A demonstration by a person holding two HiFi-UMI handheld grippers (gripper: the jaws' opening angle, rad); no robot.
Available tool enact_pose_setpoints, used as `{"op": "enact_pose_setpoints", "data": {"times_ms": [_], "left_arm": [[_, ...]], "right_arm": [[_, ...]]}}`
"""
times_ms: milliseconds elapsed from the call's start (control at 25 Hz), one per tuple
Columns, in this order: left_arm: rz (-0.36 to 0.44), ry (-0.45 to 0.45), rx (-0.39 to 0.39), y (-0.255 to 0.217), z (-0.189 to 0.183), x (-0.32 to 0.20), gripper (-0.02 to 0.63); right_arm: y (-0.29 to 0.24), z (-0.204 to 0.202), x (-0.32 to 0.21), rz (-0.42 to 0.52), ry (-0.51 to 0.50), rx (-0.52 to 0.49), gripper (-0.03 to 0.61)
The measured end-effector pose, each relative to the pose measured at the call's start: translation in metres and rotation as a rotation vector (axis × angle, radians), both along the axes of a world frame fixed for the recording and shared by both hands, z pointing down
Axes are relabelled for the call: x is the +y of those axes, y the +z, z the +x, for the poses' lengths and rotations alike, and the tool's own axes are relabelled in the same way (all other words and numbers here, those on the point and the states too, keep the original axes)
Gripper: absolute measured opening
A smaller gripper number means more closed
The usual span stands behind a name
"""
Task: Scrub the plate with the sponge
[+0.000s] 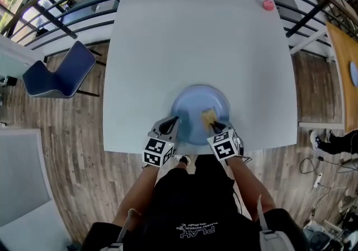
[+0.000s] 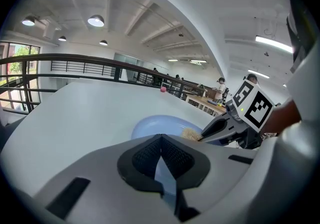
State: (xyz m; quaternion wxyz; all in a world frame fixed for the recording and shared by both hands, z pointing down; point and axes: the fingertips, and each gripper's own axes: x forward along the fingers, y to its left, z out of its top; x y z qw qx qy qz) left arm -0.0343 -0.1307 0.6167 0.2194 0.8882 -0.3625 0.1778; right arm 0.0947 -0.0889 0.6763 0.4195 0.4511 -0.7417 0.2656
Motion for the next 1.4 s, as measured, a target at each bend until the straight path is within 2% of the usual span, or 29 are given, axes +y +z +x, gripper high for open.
{"op": "enact_pose_setpoints", "data": {"times_ms": [160, 440, 600, 800, 1080, 1240, 1400], "left_arm": [[0.007, 0.013, -0.001, -0.002, 0.008, -0.007, 0.012], [0.010, 0.014, -0.006, -0.005, 0.009, -0.018, 0.012], [0.006, 0.009, -0.003, -0.005, 0.012, -0.018, 0.012], [0.017, -0.003, 0.000, -0.010, 0.011, -0.021, 0.012], [0.055, -0.019, 0.016, -0.032, -0.002, -0.030, 0.012], [0.101, -0.036, 0.039, -0.057, -0.010, -0.035, 0.012], [0.152, -0.042, 0.066, -0.083, -0.019, -0.036, 0.012]], "right_arm": [[0.000, 0.012, -0.012, 0.022, 0.037, 0.020, 0.044], [-0.001, 0.026, -0.028, 0.039, 0.099, -0.015, 0.044], [0.000, 0.034, -0.031, 0.039, 0.108, -0.018, 0.044], [-0.010, 0.032, -0.039, 0.088, 0.110, -0.044, 0.044], [-0.067, -0.001, -0.061, 0.333, 0.091, -0.186, 0.044], [-0.109, -0.020, -0.065, 0.457, 0.048, -0.241, 0.044], [-0.163, -0.038, -0.063, 0.630, 0.001, -0.309, 0.044]]}}
